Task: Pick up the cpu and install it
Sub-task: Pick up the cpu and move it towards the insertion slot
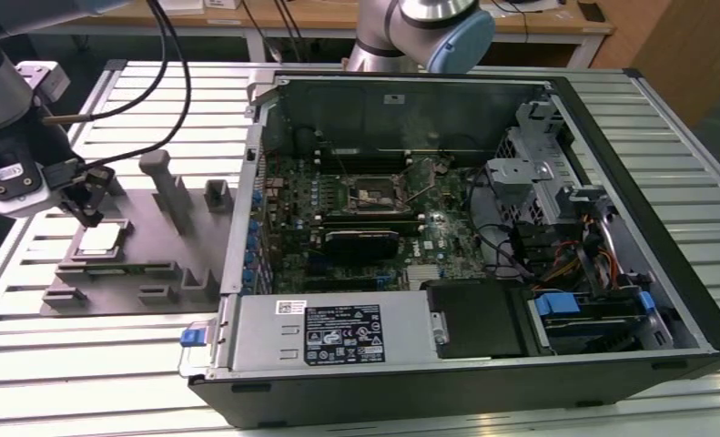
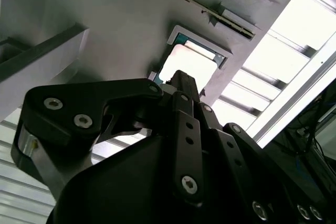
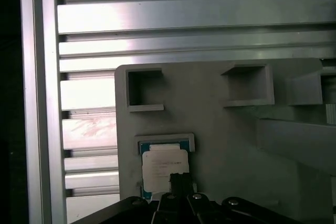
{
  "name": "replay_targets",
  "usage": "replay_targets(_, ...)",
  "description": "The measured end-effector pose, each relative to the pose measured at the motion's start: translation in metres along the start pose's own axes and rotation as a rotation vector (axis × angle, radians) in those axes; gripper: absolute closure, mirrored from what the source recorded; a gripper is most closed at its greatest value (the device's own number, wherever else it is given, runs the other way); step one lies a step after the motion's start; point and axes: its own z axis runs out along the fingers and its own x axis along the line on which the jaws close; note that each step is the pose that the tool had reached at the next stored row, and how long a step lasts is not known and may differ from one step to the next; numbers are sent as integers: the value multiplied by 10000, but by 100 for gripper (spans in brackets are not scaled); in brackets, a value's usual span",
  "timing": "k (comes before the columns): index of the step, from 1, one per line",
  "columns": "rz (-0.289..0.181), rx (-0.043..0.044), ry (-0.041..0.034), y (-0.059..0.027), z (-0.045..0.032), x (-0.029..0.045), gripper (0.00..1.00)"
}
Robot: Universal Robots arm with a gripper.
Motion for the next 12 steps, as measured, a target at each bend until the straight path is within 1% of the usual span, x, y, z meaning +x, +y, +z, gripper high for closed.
replay_targets(9,-2,-5,-1,-35,104,47,89)
replay_targets(12,-1,-10,-15,-39,139,59,89)
